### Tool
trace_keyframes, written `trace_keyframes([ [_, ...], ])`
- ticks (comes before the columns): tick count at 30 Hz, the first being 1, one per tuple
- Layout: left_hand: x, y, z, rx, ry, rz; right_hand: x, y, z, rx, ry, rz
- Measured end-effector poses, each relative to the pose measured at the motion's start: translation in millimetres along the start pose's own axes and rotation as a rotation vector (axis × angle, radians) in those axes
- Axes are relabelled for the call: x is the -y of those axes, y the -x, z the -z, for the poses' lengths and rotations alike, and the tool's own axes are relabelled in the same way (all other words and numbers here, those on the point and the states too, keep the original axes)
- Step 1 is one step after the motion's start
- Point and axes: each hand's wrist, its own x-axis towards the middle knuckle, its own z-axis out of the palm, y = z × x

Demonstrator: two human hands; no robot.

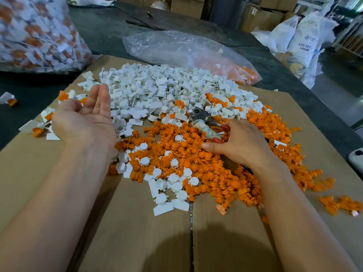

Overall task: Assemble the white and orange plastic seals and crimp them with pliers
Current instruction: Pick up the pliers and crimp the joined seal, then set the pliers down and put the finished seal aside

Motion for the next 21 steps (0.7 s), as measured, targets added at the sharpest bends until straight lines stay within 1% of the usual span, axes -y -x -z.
trace_keyframes([
  [4,0,0,1,-0.014,0.024,-0.004,0,0,0,0.003,0.001,0.000],
  [6,0,0,1,0.012,-0.035,0.032,0,1,0,0.005,-0.002,-0.003],
  [8,3,1,2,0.060,-0.221,0.084,0,1,0,0.005,-0.008,-0.006],
  [10,8,4,2,0.131,-0.511,0.117,0,1,-1,0.007,-0.011,-0.009],
  [12,14,7,3,0.238,-0.811,0.089,0,1,-1,0.011,-0.019,-0.014],
  [14,18,10,7,0.368,-1.068,-0.018,0,0,-2,0.020,-0.037,-0.016],
  [17,22,12,14,0.543,-1.509,-0.331,-1,0,-3,0.029,-0.054,-0.020],
  [19,25,14,16,0.584,-1.686,-0.497,-1,0,-3,0.023,-0.052,-0.021],
  [21,28,13,17,0.607,-1.777,-0.579,-1,0,-3,0.012,-0.049,-0.017],
])
